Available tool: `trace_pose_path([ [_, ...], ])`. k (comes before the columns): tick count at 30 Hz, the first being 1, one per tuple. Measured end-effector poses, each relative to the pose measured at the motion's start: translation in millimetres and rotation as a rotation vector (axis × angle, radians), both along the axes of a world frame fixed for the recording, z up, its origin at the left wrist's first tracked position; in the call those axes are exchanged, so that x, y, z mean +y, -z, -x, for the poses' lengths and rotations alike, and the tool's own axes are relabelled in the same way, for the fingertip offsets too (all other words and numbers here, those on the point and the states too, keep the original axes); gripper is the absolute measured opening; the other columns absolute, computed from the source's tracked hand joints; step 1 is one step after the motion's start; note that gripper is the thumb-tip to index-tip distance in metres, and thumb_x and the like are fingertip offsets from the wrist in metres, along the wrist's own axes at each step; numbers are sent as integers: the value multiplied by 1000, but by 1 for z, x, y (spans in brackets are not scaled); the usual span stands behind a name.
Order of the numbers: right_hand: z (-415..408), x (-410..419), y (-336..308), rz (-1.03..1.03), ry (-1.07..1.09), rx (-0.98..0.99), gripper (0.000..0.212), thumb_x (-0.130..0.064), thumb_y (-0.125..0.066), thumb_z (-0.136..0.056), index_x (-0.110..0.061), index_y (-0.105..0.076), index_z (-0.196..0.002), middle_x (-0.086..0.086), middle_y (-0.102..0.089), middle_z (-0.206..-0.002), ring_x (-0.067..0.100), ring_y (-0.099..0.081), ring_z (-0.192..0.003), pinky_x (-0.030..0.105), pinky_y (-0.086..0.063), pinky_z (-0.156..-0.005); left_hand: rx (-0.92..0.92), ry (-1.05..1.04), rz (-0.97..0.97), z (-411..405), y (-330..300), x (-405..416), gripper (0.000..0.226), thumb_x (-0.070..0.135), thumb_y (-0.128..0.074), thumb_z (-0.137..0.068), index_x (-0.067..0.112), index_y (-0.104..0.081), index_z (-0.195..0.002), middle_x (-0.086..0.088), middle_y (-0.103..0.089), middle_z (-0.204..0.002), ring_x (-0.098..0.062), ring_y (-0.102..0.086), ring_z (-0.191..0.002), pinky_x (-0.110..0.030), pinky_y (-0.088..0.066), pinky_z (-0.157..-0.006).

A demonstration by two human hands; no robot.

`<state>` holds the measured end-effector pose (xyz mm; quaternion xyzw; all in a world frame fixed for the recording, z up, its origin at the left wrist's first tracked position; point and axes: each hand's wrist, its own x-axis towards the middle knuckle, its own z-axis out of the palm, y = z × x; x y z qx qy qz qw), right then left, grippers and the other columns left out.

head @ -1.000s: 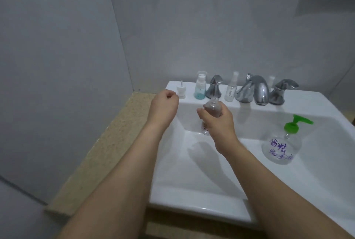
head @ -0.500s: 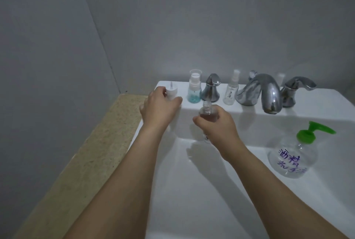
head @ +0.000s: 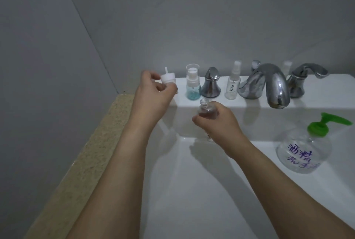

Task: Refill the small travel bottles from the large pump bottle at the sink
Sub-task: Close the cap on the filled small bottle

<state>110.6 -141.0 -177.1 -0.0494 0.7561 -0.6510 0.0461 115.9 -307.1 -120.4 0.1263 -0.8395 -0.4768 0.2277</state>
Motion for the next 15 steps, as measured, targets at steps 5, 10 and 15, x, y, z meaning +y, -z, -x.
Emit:
trace_pose_path([
  [5,-4,-2,-5,38,-71,22,18,-11,-75,-77,-17,-58,-81,-14,-56,-63,3,-49,-57,22,-40,-60,153,99,-107,-17,-19,6,15,40,-56,-73,26,-52,-77,0,-57,-70,-17,-52,-66,-41,-48,-64],
  [10,-3,0,-3,-53,-126,13,19,-12,-75,-76,-16,-59,-85,-17,-57,-62,3,-50,-58,25,-41,-62,46,225,-77,-21,-18,9,20,29,-57,-78,10,-61,-78,1,-54,-73,-12,-47,-68,-33,-39,-64],
  [15,-4,1,-4,-167,-138,68,18,-13,-73,-74,-18,-60,-85,-13,-61,-70,0,-53,-61,18,-43,-58,-55,265,4,-21,-14,15,24,37,-60,-74,14,-55,-69,8,-46,-63,-11,-39,-56,-29,-33,-58],
])
